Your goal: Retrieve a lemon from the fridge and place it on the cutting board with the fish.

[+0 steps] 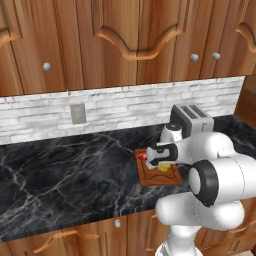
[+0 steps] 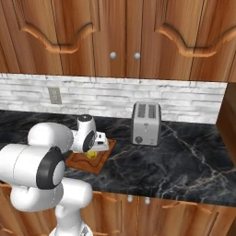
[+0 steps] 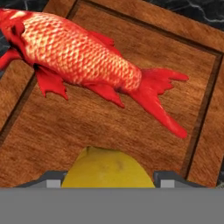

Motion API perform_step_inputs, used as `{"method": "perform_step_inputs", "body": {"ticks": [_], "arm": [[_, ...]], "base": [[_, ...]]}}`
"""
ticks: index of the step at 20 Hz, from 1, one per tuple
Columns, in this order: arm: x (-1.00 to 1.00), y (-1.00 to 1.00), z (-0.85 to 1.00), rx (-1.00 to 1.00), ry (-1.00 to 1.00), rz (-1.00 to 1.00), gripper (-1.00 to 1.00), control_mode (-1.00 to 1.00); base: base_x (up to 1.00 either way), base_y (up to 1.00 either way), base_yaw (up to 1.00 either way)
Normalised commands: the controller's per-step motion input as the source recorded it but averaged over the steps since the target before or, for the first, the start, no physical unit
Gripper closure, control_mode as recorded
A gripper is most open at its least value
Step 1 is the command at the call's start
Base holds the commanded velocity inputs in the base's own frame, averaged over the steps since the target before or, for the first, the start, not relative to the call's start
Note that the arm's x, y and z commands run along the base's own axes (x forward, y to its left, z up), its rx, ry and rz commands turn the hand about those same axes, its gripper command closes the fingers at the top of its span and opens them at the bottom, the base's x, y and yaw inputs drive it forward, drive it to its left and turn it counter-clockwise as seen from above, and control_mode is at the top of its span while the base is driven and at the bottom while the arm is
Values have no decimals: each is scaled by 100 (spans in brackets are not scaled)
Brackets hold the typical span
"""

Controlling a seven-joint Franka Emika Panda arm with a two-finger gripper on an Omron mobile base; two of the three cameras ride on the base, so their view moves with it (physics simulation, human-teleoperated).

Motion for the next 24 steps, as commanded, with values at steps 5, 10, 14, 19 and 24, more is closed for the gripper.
{"method": "perform_step_inputs", "body": {"ticks": [5,10,14,19,24], "arm": [[-1,0,13,-1,0,0,-100,-100],[-23,2,56,-1,0,-6,-100,-100],[-67,0,58,0,0,-13,-100,-100],[-100,7,73,0,-8,-20,-100,-100],[-100,5,80,0,-9,-22,-100,-100]], "base": [[0,0,0],[0,0,0],[0,0,0],[0,0,0],[0,0,0]]}}
